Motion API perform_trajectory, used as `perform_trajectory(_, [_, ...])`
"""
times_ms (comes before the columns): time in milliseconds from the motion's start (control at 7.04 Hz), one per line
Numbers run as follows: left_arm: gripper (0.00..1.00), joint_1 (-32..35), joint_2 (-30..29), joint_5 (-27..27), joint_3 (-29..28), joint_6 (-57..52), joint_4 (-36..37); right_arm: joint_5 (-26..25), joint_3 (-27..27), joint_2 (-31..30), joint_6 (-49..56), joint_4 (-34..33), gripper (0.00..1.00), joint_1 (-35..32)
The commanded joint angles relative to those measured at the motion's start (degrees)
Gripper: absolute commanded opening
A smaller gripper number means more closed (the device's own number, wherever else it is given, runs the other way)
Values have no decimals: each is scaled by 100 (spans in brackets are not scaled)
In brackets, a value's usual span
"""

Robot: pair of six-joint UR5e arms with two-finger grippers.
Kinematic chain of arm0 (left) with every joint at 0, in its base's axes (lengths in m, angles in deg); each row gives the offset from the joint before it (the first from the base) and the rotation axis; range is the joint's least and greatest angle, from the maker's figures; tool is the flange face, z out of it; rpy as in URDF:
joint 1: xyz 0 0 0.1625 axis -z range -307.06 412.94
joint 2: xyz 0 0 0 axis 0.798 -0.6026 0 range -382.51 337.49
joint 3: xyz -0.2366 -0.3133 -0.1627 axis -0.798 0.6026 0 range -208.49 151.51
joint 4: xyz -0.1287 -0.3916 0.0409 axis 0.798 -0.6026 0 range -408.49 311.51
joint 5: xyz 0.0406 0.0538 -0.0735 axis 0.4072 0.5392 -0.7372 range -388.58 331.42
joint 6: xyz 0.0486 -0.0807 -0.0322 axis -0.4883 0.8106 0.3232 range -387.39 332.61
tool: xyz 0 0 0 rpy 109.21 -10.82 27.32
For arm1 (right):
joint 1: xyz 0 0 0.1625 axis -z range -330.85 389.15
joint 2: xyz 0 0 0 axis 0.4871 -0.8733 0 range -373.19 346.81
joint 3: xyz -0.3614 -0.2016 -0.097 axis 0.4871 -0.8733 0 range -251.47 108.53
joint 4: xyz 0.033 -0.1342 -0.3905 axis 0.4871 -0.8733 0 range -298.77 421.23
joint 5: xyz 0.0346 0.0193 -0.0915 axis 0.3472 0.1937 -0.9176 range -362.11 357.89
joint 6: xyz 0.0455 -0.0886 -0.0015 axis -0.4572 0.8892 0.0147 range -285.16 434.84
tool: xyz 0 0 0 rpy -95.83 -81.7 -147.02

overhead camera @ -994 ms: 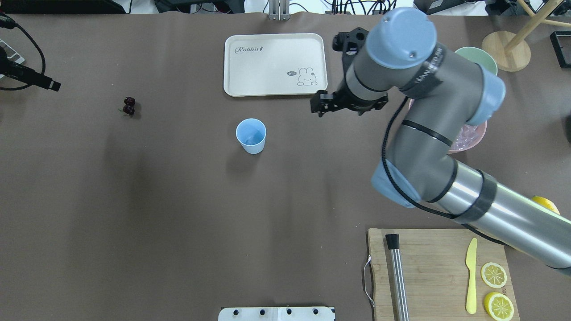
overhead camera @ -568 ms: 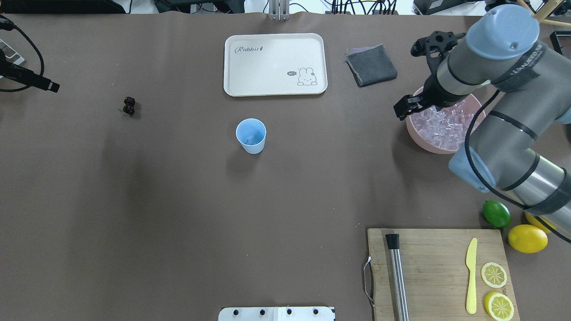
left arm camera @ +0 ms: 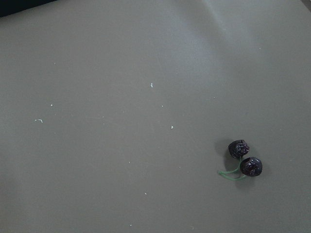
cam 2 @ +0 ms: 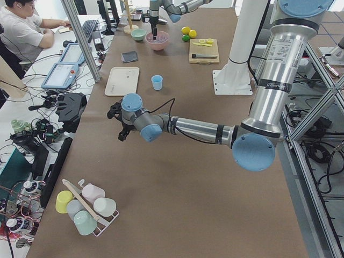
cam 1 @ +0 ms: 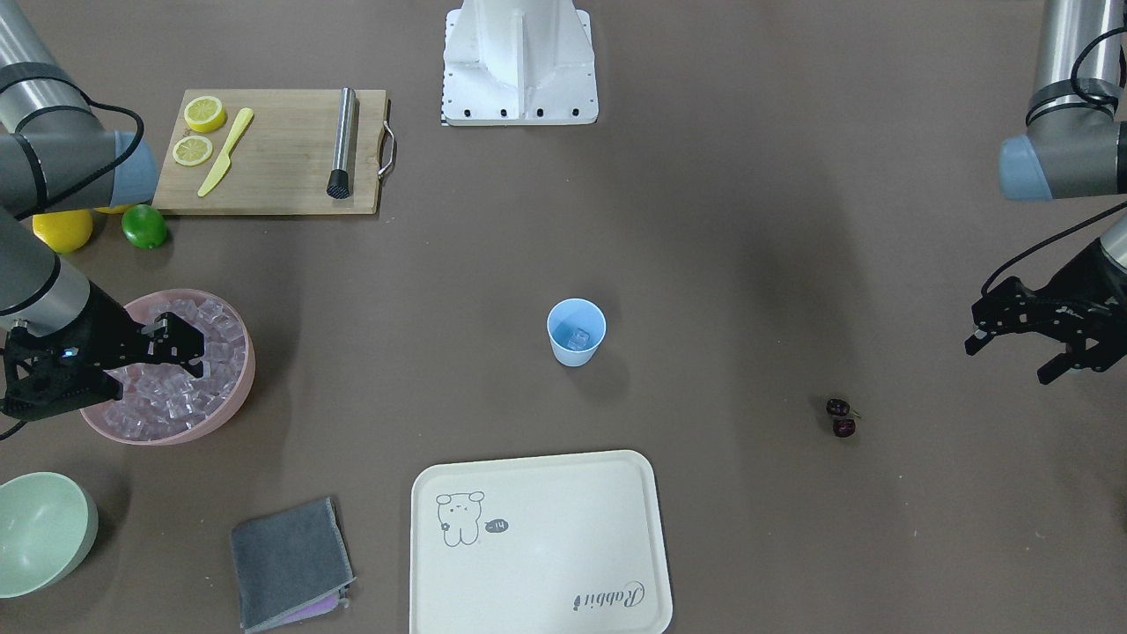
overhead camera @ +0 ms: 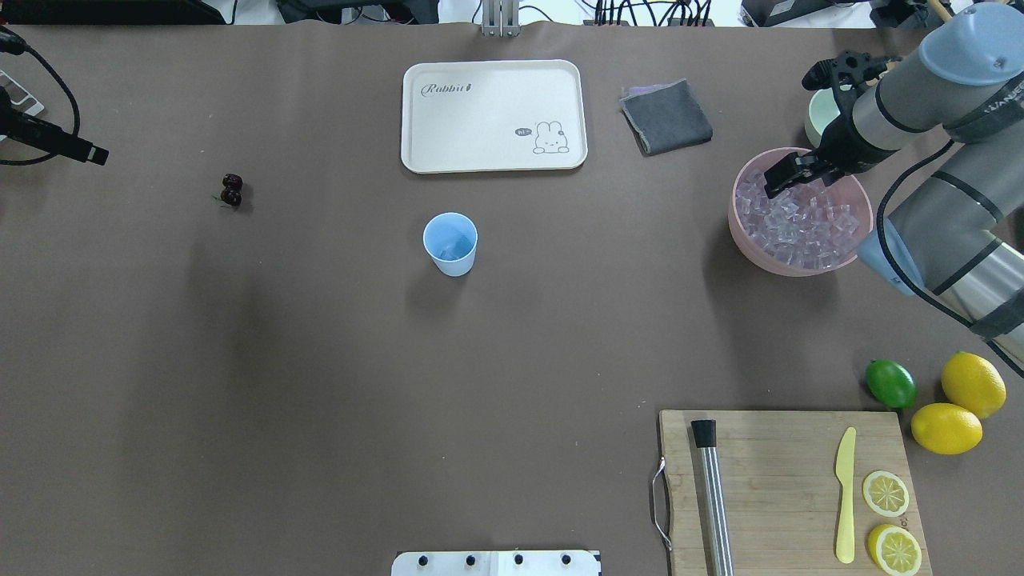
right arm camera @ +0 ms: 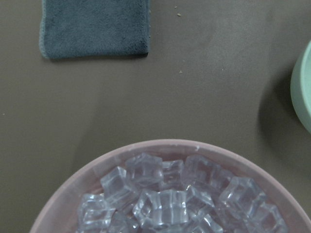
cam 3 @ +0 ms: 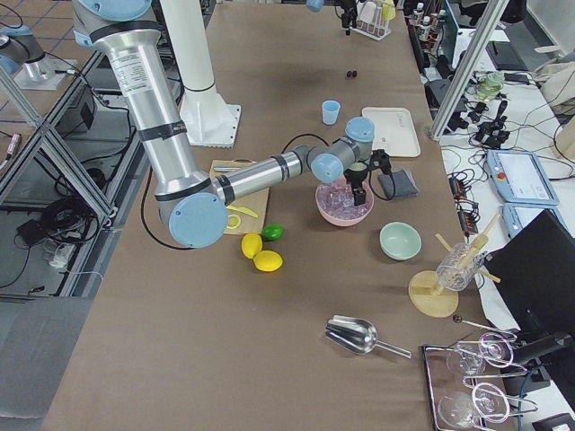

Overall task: Put ice and cherries in cup
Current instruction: 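Grasp another ice cube from the pink bowl with the right gripper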

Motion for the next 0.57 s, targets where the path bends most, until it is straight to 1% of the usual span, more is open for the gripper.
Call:
perform_trajectory(0, [97, -18, -10, 0, 5, 0, -2, 18, -154, -20, -42, 297, 99, -13])
perform_trajectory(426, [97, -27, -27, 0, -31, -9, -2, 36, -119, -73, -112, 315, 99, 92])
